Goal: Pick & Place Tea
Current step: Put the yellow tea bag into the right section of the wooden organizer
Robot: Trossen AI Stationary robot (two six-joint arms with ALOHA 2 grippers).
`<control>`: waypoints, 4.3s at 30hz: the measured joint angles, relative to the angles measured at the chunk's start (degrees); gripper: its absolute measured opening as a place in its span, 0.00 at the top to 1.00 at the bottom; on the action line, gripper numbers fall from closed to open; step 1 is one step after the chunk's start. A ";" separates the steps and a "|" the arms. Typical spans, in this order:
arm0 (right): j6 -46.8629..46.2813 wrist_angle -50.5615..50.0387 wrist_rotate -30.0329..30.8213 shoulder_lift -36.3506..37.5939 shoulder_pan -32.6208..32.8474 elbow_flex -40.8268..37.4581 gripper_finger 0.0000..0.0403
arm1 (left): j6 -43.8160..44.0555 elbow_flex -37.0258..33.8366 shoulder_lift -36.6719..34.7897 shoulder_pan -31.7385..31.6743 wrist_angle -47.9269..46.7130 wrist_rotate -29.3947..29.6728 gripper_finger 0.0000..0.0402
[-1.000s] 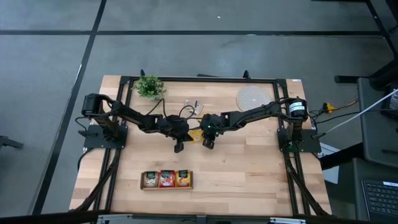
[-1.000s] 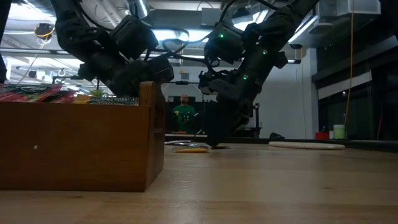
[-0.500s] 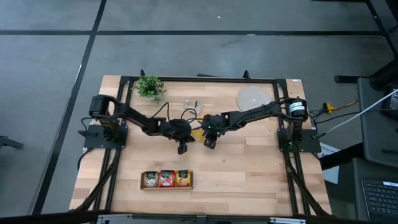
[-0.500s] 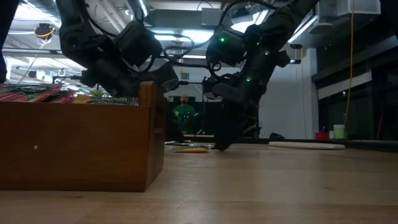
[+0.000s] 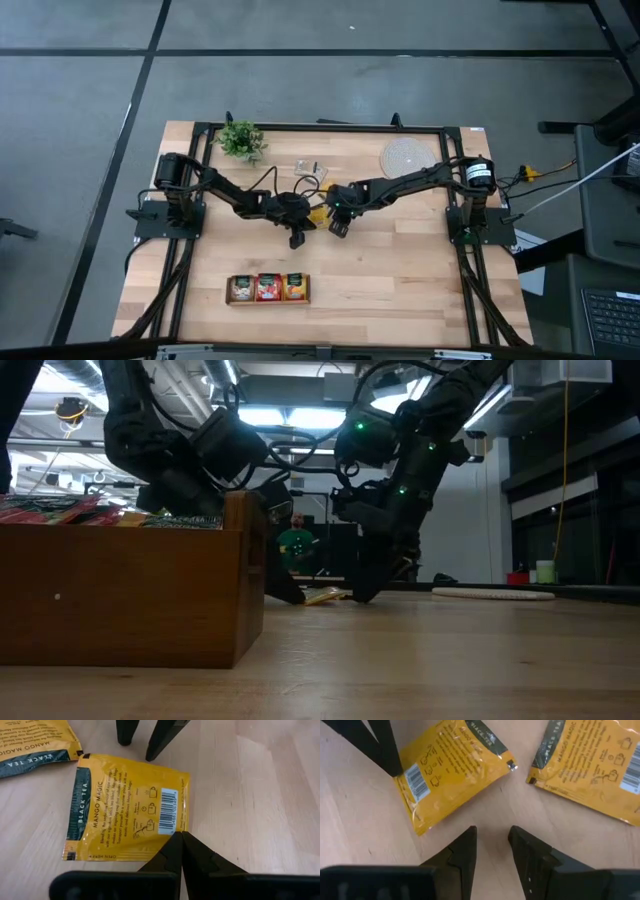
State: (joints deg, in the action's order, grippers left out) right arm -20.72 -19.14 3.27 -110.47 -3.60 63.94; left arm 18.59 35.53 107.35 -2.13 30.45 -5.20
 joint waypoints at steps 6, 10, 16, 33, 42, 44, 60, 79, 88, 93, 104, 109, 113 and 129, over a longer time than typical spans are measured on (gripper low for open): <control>-3.52 3.20 -0.26 0.23 -0.01 -3.24 0.69 | 0.17 -0.04 0.04 -0.01 -0.31 -0.10 1.00; -5.49 3.82 -1.58 0.30 -0.09 -4.38 0.69 | 0.11 -0.06 0.04 -0.02 -0.54 -0.30 1.00; -6.19 3.11 -2.75 0.86 -0.11 -4.76 0.69 | -0.77 -0.11 0.04 -0.04 -0.66 -0.78 1.00; -20.35 10.94 -0.67 22.77 -0.52 -22.01 0.69 | -0.73 -1.53 0.04 -0.30 2.11 -0.73 0.99; -27.10 29.99 -7.08 18.35 -1.66 -25.70 0.69 | -0.92 -1.64 0.22 -0.31 3.09 -0.41 1.00; -27.25 30.64 -8.04 16.40 -1.87 -24.90 0.69 | -1.32 -1.64 0.22 -0.29 3.13 -0.33 1.00; -30.39 43.36 -12.57 3.60 -1.92 -20.50 0.44 | -2.87 -1.66 0.29 -0.31 3.60 -0.13 0.99; -32.82 47.87 -11.76 2.11 -1.92 -20.43 0.63 | -6.18 -1.75 0.57 -0.35 7.71 1.21 1.00; -29.83 47.71 -12.00 2.05 -1.88 -20.47 0.82 | -6.40 -1.79 0.61 -0.35 9.30 1.30 1.00; -26.77 47.57 -11.99 2.01 -1.90 -20.50 0.97 | -7.85 -1.81 0.66 -0.35 10.13 1.77 0.99; -21.86 46.64 -11.24 1.94 -1.87 -20.55 0.99 | -1.47 -1.79 -3.21 -0.37 5.50 1.87 0.96; -18.65 45.35 -10.08 1.96 -1.86 -20.56 0.99 | -2.03 -1.75 -9.52 -0.37 -2.43 2.93 0.89; -13.01 45.29 -8.17 1.92 -1.70 -20.61 0.99 | -5.43 -1.70 -15.46 -0.33 -8.49 7.04 0.83; 4.76 59.40 -6.25 1.97 -1.70 -20.58 1.00 | -0.26 -1.66 -25.16 -7.37 -14.97 5.49 0.52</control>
State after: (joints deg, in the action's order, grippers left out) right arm -15.96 40.27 -2.98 -108.50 -5.30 43.35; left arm 18.33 33.87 82.19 -9.50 15.48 0.30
